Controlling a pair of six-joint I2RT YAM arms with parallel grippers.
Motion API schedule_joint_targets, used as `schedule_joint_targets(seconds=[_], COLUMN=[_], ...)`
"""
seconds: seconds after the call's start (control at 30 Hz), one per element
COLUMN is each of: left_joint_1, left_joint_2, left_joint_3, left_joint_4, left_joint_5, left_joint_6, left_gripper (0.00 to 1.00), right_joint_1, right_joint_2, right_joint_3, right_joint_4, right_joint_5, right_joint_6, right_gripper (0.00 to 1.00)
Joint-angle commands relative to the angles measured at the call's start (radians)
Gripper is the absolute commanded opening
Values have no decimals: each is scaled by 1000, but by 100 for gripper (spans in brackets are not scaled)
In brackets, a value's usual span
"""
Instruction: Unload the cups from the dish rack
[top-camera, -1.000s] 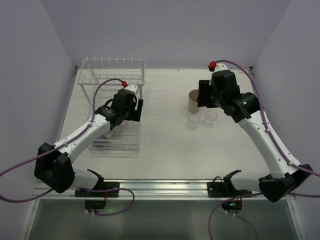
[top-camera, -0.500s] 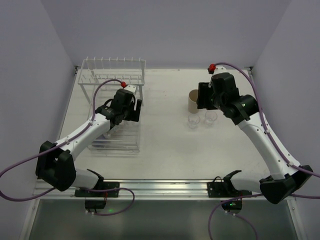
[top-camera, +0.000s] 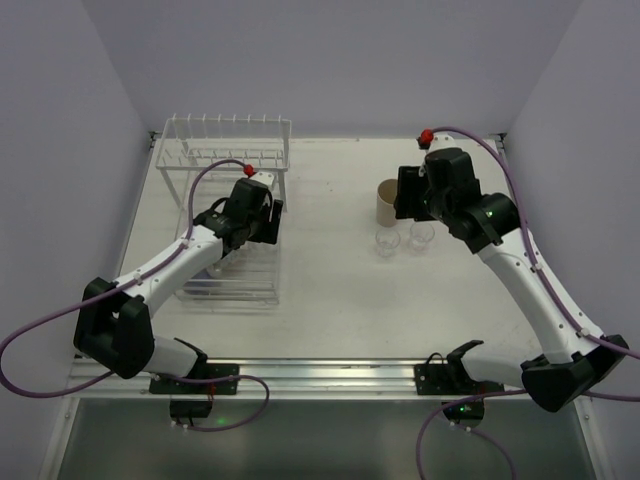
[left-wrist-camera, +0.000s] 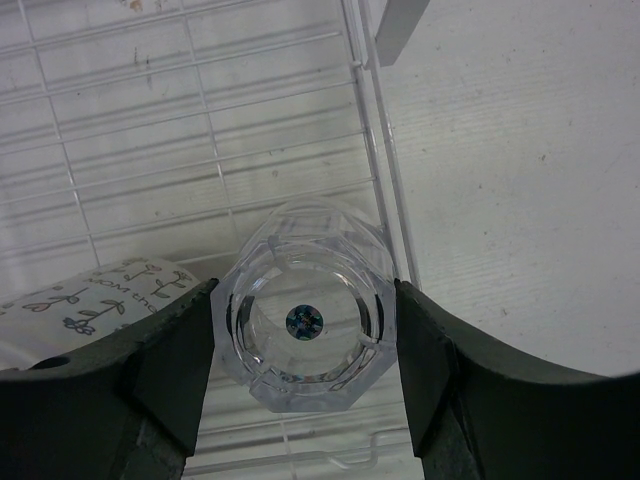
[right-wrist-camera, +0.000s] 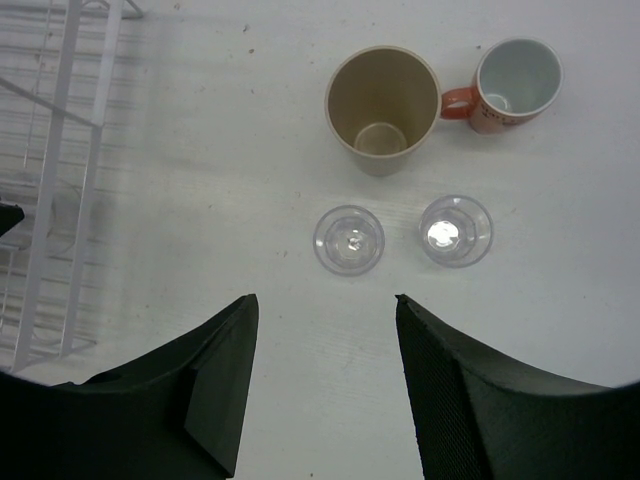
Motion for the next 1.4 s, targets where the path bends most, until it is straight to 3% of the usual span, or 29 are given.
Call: schedule_joint_targets(seconds=[0.0,0.07,0.17,0.2,0.23,0.63,0.77,0.83,0.87,0.9,1.0,1.17,1.3,1.37], left_joint_1=[10,10,10,10,11,10,10,10,11,10,10,10,10,10], left_joint_2=[1,1,-13,-20,-39,-236,-319,-380,-402,-445,-497,-559,-591,-594], left_joint_3=[1,7,19,27,31,188,211,191,177,160,99,2,-56,-76], left_joint_4=[12,3,-8,-9,-17,-100,-86,-45,-17,39,112,242,349,374], left_joint_5=[6,-2,-5,-2,-2,29,102,182,216,262,375,520,580,604], left_joint_6=[-7,-12,-20,-21,-21,-13,-33,-38,-36,-39,-52,-110,-161,-174], left_gripper=[53,35,0,0,0,0,0,0,0,0,0,0,0,0], right_joint_1=[0,0,0,0,0,-14,-19,-54,-78,-123,-166,-166,-160,-158], right_joint_2=[-20,-20,-8,1,7,73,41,24,21,18,30,87,135,174], right_joint_3=[-11,-14,-21,-24,-25,-10,-67,-106,-161,-191,-295,-392,-462,-481], right_joint_4=[37,45,60,71,77,191,297,367,416,532,762,1068,1544,1677], right_joint_5=[-12,-19,-62,-90,-110,-409,-493,-622,-709,-889,-1115,-1274,-1357,-1375], right_joint_6=[3,8,16,20,19,63,112,164,189,265,414,620,920,1011], right_gripper=[60,60,62,85,99,99,98,95,93,92,88,83,82,82])
